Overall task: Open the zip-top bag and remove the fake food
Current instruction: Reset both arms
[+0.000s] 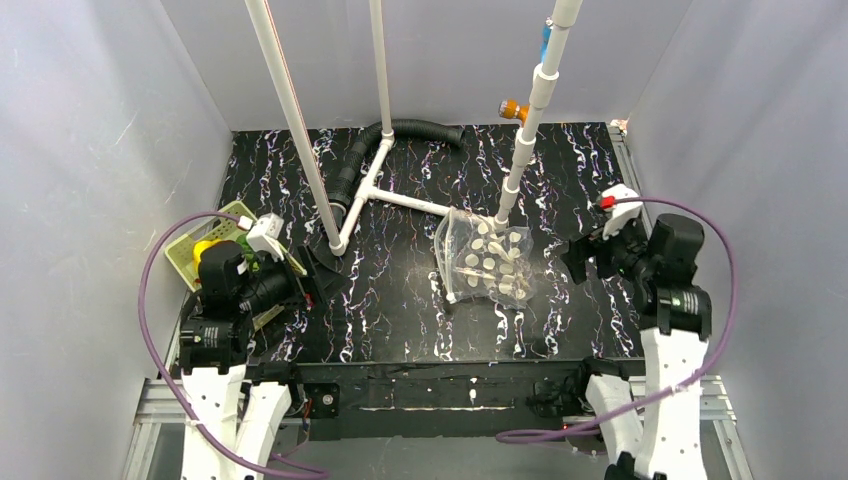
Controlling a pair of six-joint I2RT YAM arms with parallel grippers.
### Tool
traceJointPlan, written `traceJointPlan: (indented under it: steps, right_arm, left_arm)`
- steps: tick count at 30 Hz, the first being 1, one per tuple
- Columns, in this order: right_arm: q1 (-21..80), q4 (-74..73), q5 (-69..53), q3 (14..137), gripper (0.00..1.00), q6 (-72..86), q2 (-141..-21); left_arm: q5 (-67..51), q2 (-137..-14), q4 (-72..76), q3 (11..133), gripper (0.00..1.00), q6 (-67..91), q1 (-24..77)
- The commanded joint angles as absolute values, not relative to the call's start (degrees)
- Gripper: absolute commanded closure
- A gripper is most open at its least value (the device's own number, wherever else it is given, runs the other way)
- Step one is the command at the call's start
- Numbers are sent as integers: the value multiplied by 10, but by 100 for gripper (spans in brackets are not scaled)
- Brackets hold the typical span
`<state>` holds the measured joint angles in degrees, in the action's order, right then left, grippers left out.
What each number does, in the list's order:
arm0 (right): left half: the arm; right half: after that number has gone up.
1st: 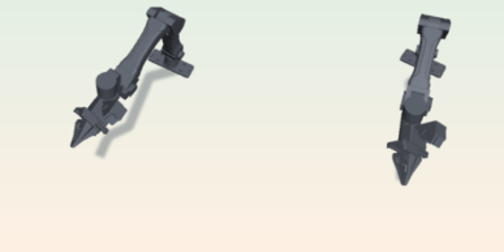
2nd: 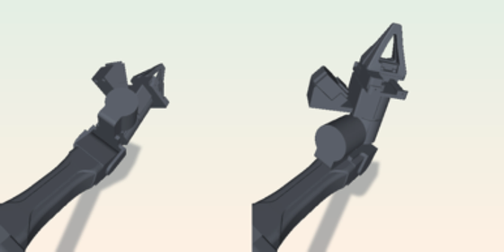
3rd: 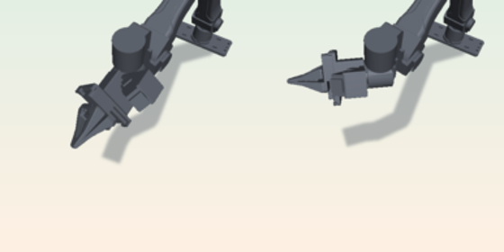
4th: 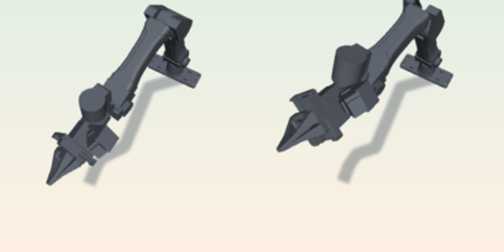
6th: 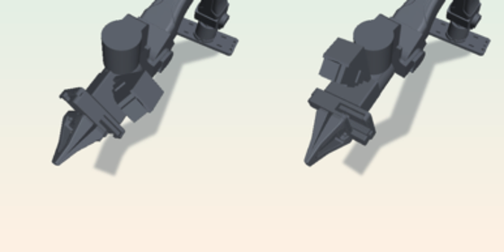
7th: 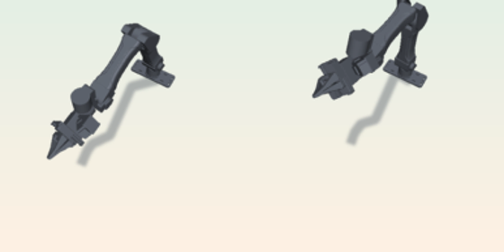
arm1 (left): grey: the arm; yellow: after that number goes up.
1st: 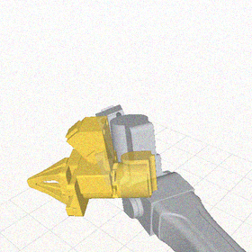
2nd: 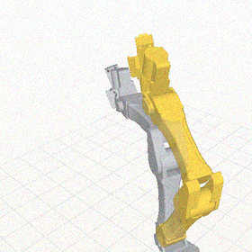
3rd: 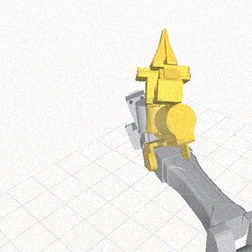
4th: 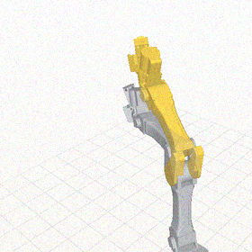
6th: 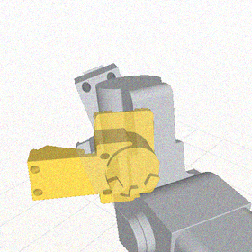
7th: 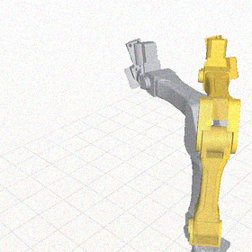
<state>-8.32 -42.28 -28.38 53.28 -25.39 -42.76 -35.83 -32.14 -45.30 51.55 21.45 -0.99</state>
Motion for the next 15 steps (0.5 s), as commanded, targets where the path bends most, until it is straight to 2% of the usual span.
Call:
traceJointPlan:
  steps: [1, 5, 15]
  right_arm:
    - [-90, -397, -224, 586, 0, -81, -385]
    - [-90, -430, -206, 638, 0, -40, -370]
    - [-91, -460, -223, 682, 0, -14, -353]
  left_arm:
    - [-360, -323, -501, 577, 2, 197, 6]
    - [-278, -337, -549, 638, 2, 164, 21]
    - [-245, -345, -553, 669, 2, 183, 25]
